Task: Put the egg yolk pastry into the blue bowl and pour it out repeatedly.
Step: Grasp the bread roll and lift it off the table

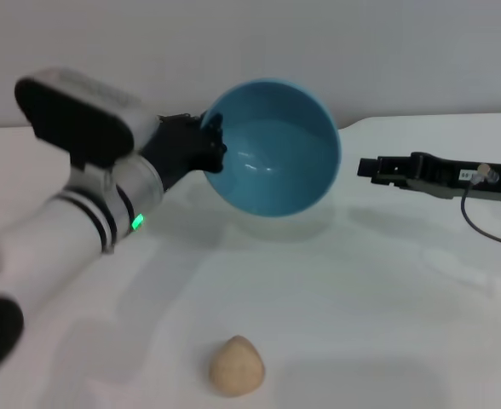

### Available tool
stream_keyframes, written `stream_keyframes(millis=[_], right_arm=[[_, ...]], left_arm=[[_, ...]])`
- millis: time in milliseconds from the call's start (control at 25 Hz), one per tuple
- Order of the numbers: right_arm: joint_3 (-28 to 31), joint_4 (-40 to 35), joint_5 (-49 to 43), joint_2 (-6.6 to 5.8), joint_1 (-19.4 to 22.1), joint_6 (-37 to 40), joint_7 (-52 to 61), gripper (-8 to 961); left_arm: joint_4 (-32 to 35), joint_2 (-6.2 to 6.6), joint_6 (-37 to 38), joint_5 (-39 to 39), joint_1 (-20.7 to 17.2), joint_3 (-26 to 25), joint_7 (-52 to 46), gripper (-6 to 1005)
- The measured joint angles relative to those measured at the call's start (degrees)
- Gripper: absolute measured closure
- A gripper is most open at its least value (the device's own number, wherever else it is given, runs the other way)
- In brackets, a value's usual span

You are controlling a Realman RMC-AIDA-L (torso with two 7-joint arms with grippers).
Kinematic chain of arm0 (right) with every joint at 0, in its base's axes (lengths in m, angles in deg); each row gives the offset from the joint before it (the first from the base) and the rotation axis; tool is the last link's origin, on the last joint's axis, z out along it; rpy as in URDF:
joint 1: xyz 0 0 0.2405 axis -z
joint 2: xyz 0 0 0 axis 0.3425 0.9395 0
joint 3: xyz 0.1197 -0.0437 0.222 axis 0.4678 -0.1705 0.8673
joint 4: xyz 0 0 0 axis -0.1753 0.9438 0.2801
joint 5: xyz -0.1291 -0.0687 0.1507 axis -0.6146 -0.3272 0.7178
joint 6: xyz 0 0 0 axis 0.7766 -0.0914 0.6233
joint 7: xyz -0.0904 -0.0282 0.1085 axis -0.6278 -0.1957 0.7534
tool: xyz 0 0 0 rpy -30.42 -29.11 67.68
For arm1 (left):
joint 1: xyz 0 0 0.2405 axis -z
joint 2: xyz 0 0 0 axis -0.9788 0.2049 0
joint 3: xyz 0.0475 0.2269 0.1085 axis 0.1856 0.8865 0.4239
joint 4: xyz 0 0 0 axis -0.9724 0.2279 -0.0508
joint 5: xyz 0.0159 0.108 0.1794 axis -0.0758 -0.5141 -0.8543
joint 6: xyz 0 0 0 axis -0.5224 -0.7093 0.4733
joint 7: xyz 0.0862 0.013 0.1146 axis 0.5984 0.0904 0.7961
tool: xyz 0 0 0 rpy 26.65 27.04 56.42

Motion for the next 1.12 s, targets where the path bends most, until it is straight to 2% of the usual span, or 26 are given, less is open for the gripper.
stream_keyframes(millis=[360, 480, 600, 640, 760, 960, 1120], right_arm=[[-1.9, -0.1, -5.4, -0.09, -2.4, -1.7, 2.9, 625], [-5.5, 0.3, -7.6, -0.08, -3.9, -2.2, 3.7, 626], [-11.2, 0.6, -11.2, -0.16, -6.8, -3.7, 4.1, 627], [-11.2, 0.6, -11.2, -0.16, -6.8, -3.7, 4.1, 627], [-16.4, 0.8, -13.6, -0.17, -9.2, -4.5, 4.6, 626], [-23.4, 0.8, -14.4, -0.33, -13.2, -4.8, 7.7, 624], [-25.1, 0.9, -14.4, -0.33, -14.8, -5.3, 8.0, 623]], left_arm=[[0.6, 0.15, -32.5, -1.3, 8.5, -19.0, -6.4, 1002], [0.2, 0.20, -43.5, -7.7, 12.2, -24.9, -10.8, 1002], [0.1, 0.25, -51.8, -15.5, 14.8, -27.0, -14.9, 1002], [0.1, 0.25, -54.0, -17.2, 15.4, -27.1, -15.6, 1002], [0.1, 0.24, -58.6, -20.2, 16.8, -27.2, -16.3, 1002], [0.1, 0.11, -59.8, -21.5, 16.8, -26.5, -16.3, 1002], [0.2, 0.10, -60.3, -21.5, 16.6, -26.3, -16.3, 1002]])
